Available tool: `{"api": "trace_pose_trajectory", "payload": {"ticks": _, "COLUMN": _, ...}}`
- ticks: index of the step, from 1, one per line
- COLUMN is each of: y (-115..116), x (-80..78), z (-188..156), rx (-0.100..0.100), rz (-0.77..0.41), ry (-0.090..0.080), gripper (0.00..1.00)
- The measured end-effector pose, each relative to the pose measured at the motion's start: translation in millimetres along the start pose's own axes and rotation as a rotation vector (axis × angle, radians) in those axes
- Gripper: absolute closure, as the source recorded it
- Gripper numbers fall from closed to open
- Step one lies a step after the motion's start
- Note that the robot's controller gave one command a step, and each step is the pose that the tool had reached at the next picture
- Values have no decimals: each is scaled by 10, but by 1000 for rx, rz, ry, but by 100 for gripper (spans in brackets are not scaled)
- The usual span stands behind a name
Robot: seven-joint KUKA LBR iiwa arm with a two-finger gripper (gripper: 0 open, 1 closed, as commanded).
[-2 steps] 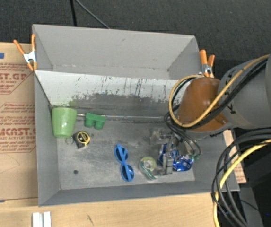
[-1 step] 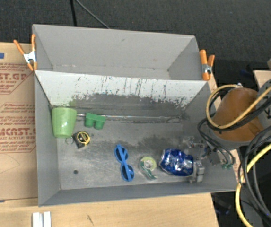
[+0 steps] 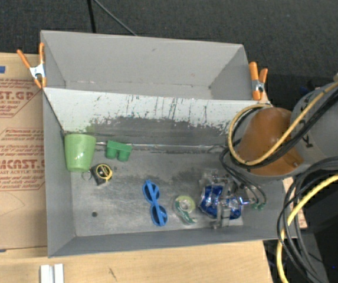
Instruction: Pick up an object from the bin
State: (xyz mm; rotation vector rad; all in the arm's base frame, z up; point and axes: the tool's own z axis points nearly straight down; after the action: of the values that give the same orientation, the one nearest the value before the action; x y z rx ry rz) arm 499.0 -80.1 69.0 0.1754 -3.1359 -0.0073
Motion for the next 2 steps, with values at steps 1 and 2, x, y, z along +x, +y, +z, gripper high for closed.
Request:
{"api": "trace_pose_trajectory", "payload": {"ticks": 1, "y": -39, "x": 7, "z": -4, "rx": 3, "rz": 5, "ry": 0, "gripper": 100}}
{"api": "trace_pose_trajectory", "payload": {"ticks": 2, "y": 16, "x": -395, "z": -1605, "rx": 7, "rz": -12, "ry": -12, "gripper": 100}}
